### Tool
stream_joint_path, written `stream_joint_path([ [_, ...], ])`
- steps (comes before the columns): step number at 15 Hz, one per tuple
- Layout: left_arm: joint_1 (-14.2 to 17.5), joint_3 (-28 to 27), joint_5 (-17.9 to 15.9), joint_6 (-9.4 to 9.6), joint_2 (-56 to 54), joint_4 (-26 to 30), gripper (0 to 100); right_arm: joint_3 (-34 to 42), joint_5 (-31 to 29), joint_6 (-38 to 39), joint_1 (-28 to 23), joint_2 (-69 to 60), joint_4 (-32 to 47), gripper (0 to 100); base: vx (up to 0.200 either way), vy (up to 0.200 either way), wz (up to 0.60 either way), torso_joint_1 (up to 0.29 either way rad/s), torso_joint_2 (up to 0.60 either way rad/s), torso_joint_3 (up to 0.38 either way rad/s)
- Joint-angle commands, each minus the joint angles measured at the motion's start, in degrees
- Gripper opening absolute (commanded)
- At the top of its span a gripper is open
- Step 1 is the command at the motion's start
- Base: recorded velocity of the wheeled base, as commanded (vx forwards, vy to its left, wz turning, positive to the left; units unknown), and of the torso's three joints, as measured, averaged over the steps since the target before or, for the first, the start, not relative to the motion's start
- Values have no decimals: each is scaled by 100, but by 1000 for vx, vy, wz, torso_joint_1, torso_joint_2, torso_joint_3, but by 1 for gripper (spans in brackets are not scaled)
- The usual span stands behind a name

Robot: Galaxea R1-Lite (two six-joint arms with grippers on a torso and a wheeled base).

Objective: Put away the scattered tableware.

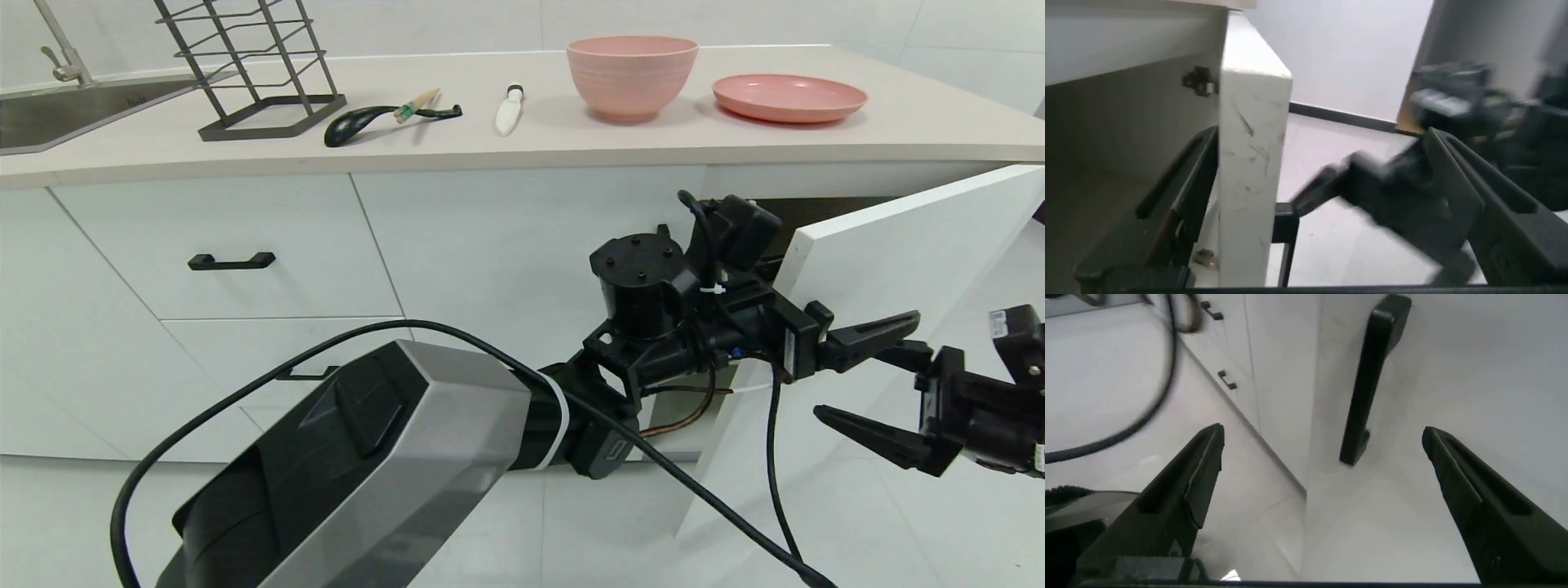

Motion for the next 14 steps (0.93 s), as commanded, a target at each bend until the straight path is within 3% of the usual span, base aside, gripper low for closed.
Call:
stream_joint_path([
  [1,15,17,90,-4,17,6,100,754,-4,-21,-313,-1307,16,100,0,0,0,0,0,0],
  [4,15,17,99,-4,-9,6,100,1211,-13,-12,-313,-2977,51,100,0,0,0,0,0,0],
  [8,-37,17,99,-4,-27,-29,100,1404,-250,5,-322,-4269,69,100,0,0,0,0,0,0],
  [14,-609,307,301,5,-18,-178,100,1000,-883,49,-366,-5605,113,100,0,0,0,0,0,0],
])
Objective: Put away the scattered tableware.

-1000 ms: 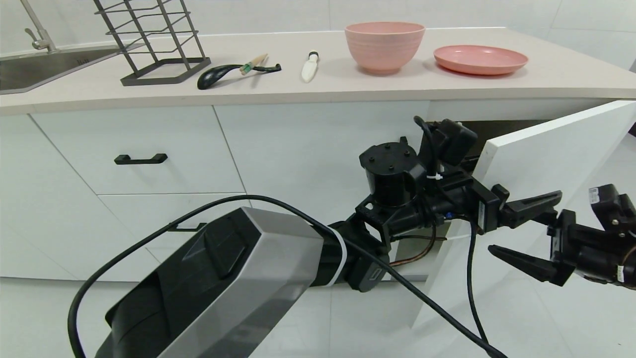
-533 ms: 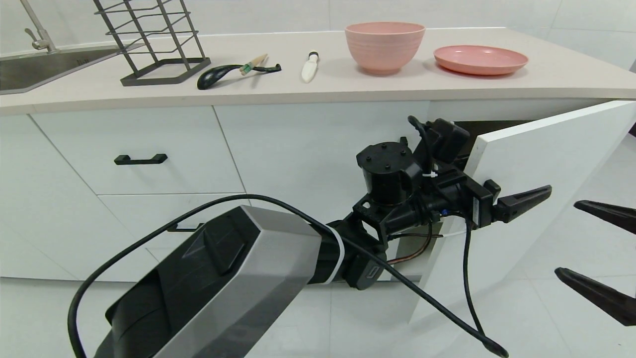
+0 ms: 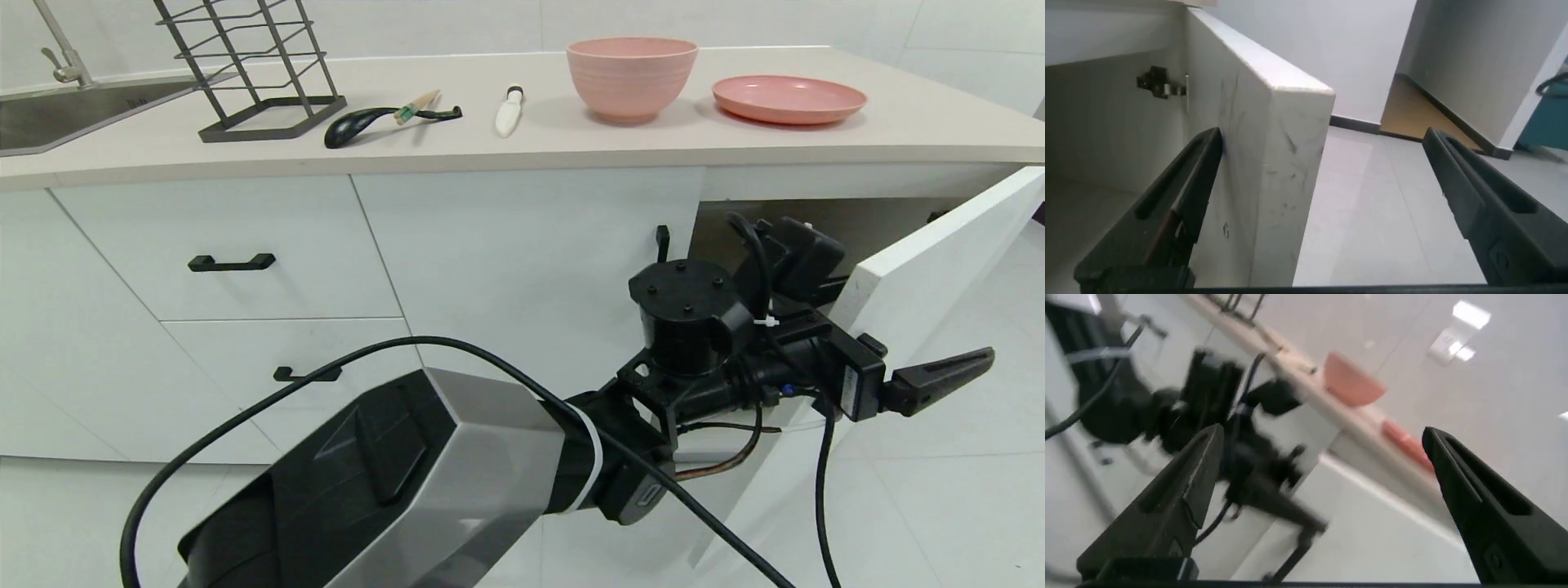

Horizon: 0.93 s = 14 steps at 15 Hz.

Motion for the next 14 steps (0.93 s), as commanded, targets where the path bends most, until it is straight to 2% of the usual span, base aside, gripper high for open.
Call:
stream_joint_path([
  [1,-150,200,25,1,4,-97,100,-178,-138,8,-51,-524,43,100,0,0,0,0,0,0],
  [4,-308,446,25,1,4,-229,100,-178,-156,-1,-77,-700,43,100,0,0,0,0,0,0],
  [10,-642,358,113,10,241,-325,100,-266,-279,-1,-183,-858,43,100,0,0,0,0,0,0],
  [12,-730,218,113,10,391,-334,100,-407,-279,-1,-280,-884,43,100,0,0,0,0,0,0],
  [14,-879,-354,342,-8,795,-334,100,-547,-288,-1,-324,-902,43,100,0,0,0,0,0,0],
])
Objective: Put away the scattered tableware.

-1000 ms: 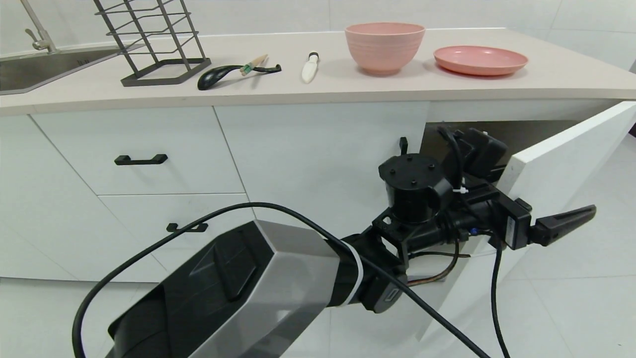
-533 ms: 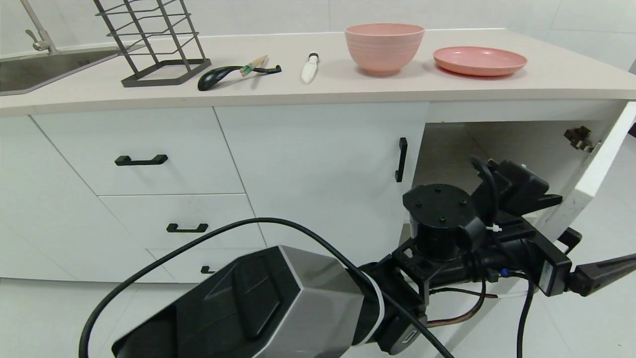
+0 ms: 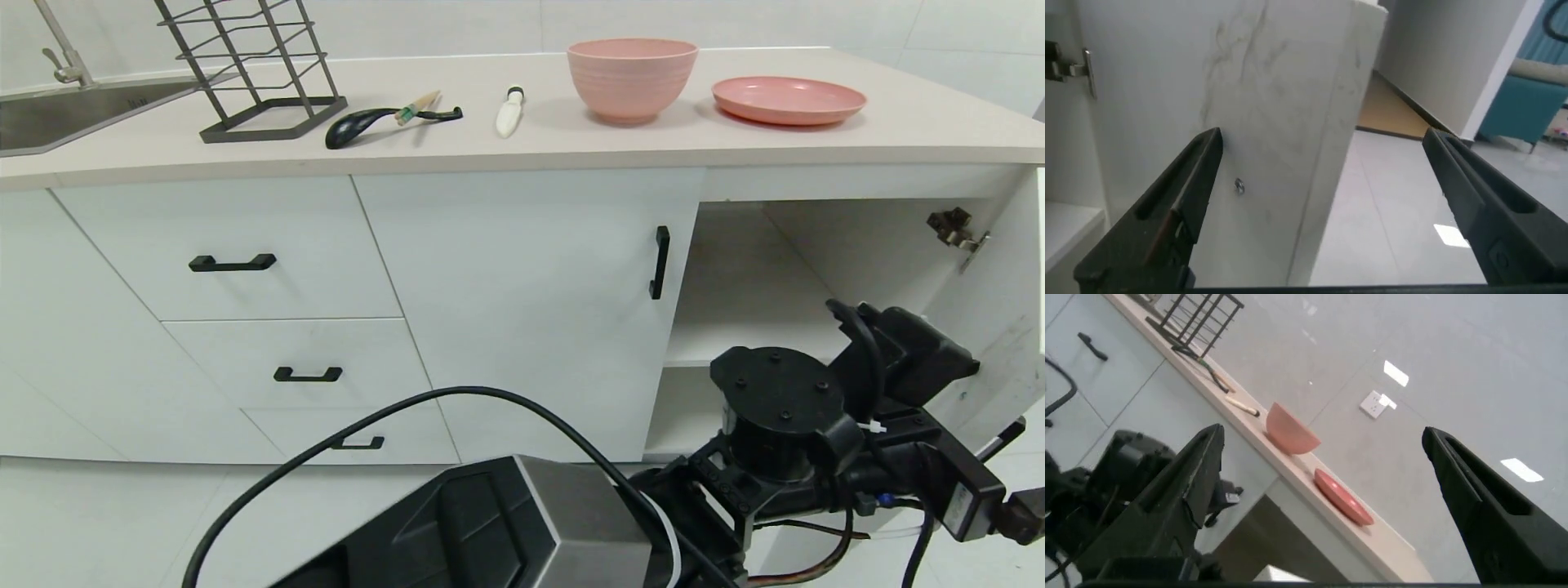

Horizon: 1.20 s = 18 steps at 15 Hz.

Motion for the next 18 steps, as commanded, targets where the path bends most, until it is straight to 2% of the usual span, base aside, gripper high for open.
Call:
stream_joint_path([
  [1,-180,-592,227,-19,527,-13,100,-115,-39,8,-50,-1,0,100,0,0,0,0,0,0],
  [3,-418,-1346,350,-19,967,-31,100,-203,-136,8,-103,-19,0,100,0,0,0,0,0,0],
  [7,-690,-1346,368,-19,1125,-40,100,-211,-136,8,-252,-177,0,100,0,0,0,0,0,0],
  [10,-1191,-1346,412,-19,1512,-101,100,-203,-136,8,-507,-432,0,100,0,0,0,0,0,0],
  [11,-1209,-1346,412,-19,1529,-198,100,-203,-136,8,-577,-528,9,100,0,0,0,0,0,0],
  [12,-1165,-1346,429,-28,1485,-304,100,-185,-136,17,-604,-625,18,100,0,0,0,0,0,0],
  [13,-1015,-1346,482,-116,1371,-462,100,-176,-136,25,-604,-695,71,100,0,0,0,0,0,0],
  [15,-690,-1242,491,-406,896,-761,100,-176,-136,43,-595,-704,115,100,0,0,0,0,0,0],
  [16,-611,-1084,491,-432,729,-822,100,-168,-136,43,-595,-704,123,100,0,0,0,0,0,0],
  [18,-101,656,491,-432,-422,-1253,100,8,-136,43,-560,-722,123,100,0,0,0,0,0,0],
])
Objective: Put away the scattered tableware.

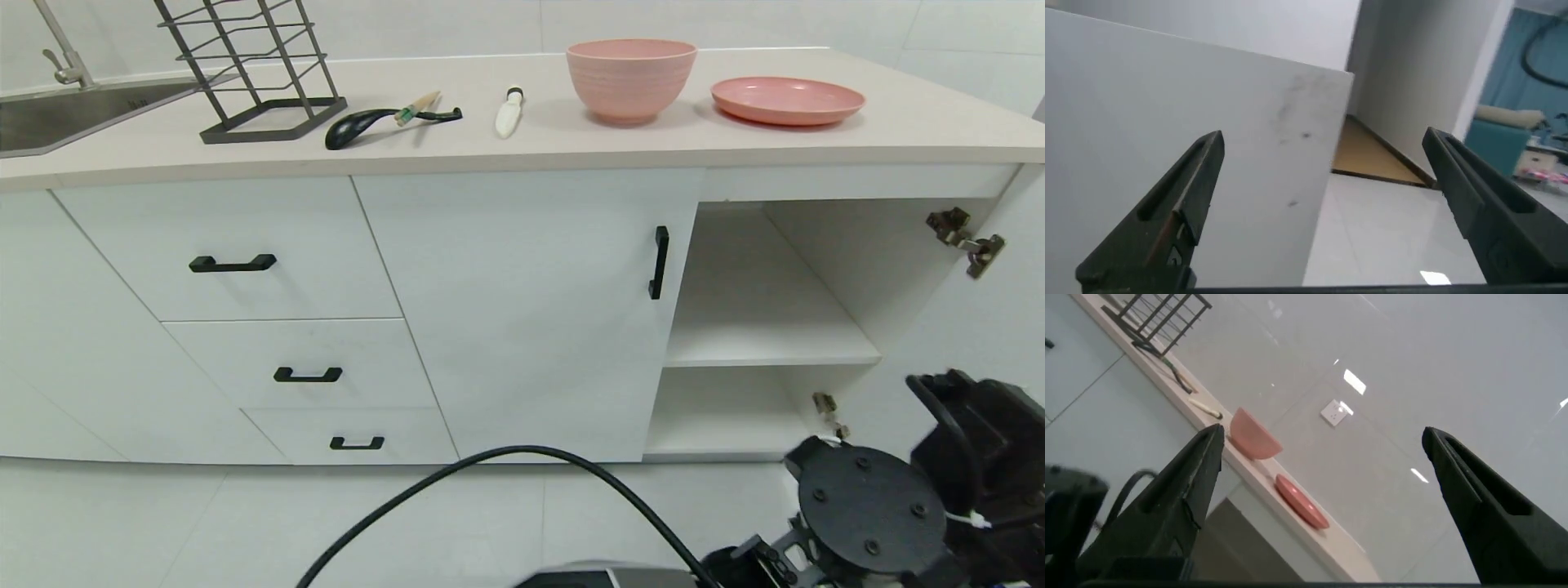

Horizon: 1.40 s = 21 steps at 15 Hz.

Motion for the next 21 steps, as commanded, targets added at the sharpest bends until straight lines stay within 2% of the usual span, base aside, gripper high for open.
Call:
stream_joint_path([
  [1,664,2360,14,25,-1658,-569,100,301,4,-3,41,-13,-3,100,0,0,0,0,0,0],
  [2,796,2905,14,51,-1965,-754,100,468,4,-12,85,-31,-3,100,0,0,0,0,0,0],
  [3,1139,4091,5,183,-2695,-1176,100,890,13,-12,199,-40,5,100,0,0,0,0,0,0],
  [5,1526,5577,-38,245,-3723,-1773,100,1004,4,-12,480,-101,304,100,0,0,0,0,0,0],
  [6,1675,6368,-30,271,-4295,-1861,100,1013,4,-3,656,-216,709,100,0,0,0,0,0,0],
  [8,1956,7651,-21,623,-5455,-1861,100,1013,4,-12,999,-585,1693,100,0,0,0,0,0,0],
  [9,2220,8398,-21,737,-6272,-1861,100,1013,4,-12,1095,-1007,2510,100,0,0,0,0,0,0],
  [10,2440,8864,-21,737,-6870,-1861,100,1013,4,-30,1095,-1393,3117,100,0,0,0,0,0,0],
  [11,2642,9101,-30,737,-7186,-1861,100,1013,4,-30,1104,-1639,3495,100,0,0,0,0,0,0],
  [12,3178,9558,-30,754,-7898,-1800,100,1013,4,-30,1113,-2202,4356,100,0,0,0,0,0,0],
  [13,3442,9760,-30,781,-8285,-1650,100,1022,-13,-47,1113,-2360,4699,100,0,0,0,0,0,0],
  [16,4558,10130,-74,1123,-9726,-754,100,1022,-286,85,1113,-2334,4919,100,0,0,0,0,0,0],
  [17,4839,10209,-74,1150,-10174,-393,100,1022,-303,190,1113,-2334,5086,100,0,0,0,0,0,0],
  [18,5094,10305,-82,1255,-10974,424,100,1022,-303,234,1113,-2334,5507,100,0,0,0,0,0,0],
  [19,5252,10305,-82,1440,-11581,1294,100,1022,-295,216,1113,-2334,5780,100,0,0,0,0,0,0],
  [20,5498,10270,-74,1633,-12460,2542,100,1022,-286,208,1113,-2334,6008,100,0,0,0,0,0,0],
  [21,5736,10200,-56,1704,-13215,3746,100,1022,-295,243,1113,-2334,6167,100,0,0,0,0,0,0],
])
